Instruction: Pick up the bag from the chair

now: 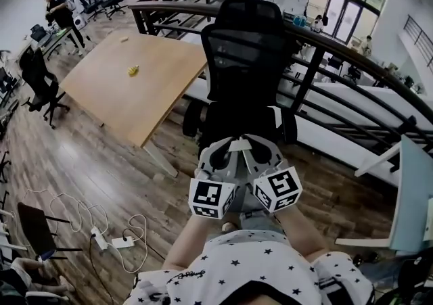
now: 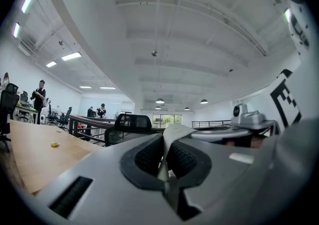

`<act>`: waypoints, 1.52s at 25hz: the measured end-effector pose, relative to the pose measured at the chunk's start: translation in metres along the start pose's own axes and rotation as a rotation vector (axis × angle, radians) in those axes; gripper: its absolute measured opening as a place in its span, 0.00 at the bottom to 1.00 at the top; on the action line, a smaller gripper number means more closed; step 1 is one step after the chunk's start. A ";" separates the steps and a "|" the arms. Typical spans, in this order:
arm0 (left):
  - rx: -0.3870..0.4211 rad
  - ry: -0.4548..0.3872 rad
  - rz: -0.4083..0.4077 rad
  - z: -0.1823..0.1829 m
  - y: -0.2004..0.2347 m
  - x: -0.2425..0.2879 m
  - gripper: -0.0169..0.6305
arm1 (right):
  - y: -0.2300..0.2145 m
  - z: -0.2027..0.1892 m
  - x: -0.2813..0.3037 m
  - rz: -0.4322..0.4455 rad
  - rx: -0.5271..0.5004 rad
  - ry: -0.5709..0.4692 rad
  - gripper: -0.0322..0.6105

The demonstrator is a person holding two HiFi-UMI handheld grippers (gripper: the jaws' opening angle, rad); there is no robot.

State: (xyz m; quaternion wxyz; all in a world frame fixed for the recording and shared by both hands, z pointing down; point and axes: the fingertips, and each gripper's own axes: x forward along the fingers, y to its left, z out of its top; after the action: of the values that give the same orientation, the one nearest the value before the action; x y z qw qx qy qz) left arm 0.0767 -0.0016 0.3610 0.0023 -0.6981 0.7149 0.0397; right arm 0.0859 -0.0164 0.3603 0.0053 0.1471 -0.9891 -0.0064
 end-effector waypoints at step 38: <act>-0.006 0.000 -0.034 0.002 -0.015 0.004 0.05 | -0.008 0.003 -0.014 -0.011 -0.017 -0.002 0.04</act>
State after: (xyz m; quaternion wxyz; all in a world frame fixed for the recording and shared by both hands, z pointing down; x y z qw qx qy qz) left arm 0.0919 -0.0063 0.3579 0.0008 -0.7100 0.7029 0.0419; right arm 0.1013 -0.0196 0.3566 0.0056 0.1527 -0.9881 -0.0150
